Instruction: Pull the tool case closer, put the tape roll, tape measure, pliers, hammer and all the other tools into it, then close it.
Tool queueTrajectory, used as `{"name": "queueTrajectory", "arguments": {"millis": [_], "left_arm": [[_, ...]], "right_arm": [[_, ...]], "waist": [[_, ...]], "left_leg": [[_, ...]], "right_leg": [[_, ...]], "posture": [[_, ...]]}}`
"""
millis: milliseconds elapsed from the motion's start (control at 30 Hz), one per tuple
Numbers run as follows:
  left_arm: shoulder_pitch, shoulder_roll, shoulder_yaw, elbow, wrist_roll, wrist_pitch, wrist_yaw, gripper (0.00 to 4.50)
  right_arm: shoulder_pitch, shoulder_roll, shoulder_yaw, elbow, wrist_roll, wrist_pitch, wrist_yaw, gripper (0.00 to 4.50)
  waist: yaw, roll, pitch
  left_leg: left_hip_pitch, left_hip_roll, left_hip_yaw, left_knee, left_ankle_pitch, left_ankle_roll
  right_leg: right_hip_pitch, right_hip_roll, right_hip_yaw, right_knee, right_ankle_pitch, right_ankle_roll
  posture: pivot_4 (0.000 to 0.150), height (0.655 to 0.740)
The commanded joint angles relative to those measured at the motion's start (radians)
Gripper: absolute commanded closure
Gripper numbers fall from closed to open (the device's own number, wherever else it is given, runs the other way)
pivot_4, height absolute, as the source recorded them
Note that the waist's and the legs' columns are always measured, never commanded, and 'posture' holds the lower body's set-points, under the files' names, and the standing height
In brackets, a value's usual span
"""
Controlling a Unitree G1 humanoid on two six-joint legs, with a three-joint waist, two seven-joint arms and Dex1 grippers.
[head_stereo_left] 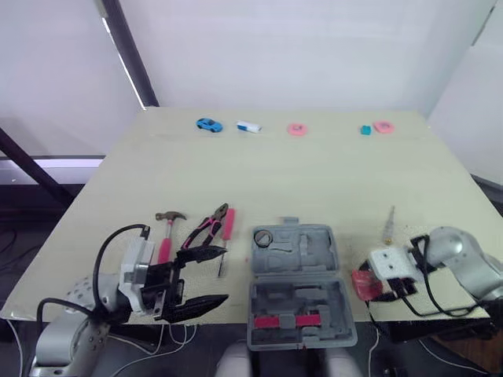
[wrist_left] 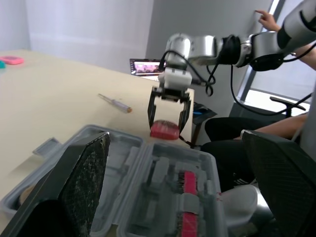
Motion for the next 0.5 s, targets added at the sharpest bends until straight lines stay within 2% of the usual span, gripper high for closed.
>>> {"name": "queueTrajectory", "arguments": {"millis": [33,133,233,500], "left_arm": [[0.007,-0.013,0.044,-0.007,-0.034,-0.001,0.031,0.00],[-0.002,-0.027,0.058,0.001,-0.048,0.005,0.055,0.00],[-0.002,-0.031,0.086,0.017,-0.057,0.003,0.067,0.00],[0.076,-0.054,0.136,0.020,-0.049,-0.033,0.064,0.00]], "right_arm": [[-0.213,0.057,0.039,-0.166,0.042,0.405,0.053,1.67],[-0.341,0.083,0.142,-0.176,0.021,0.569,0.098,1.67],[-0.467,0.171,0.240,-0.093,-0.018,0.662,0.074,1.67],[-0.552,0.288,0.417,0.209,-0.189,0.514,-0.029,1.67]], "waist": [[-0.007,0.001,0.000],[0.003,0.000,0.000],[0.001,0.000,0.000],[-0.006,0.000,0.000]], "left_leg": [[0.000,0.001,-0.002,0.000,0.000,0.000],[0.000,0.000,-0.002,0.000,0.000,0.000],[-0.002,0.000,-0.002,-0.001,0.000,0.000],[-0.003,-0.001,0.002,-0.001,0.000,0.000]], "right_leg": [[-0.001,0.000,0.000,0.001,0.000,0.000],[0.000,0.001,-0.002,0.001,0.000,-0.001],[-0.001,-0.002,-0.004,0.000,-0.001,-0.002],[-0.002,-0.002,-0.003,0.000,0.000,-0.002]], "posture": [[0.150,0.7400],[0.150,0.7400],[0.150,0.7400],[0.150,0.7400]]}}
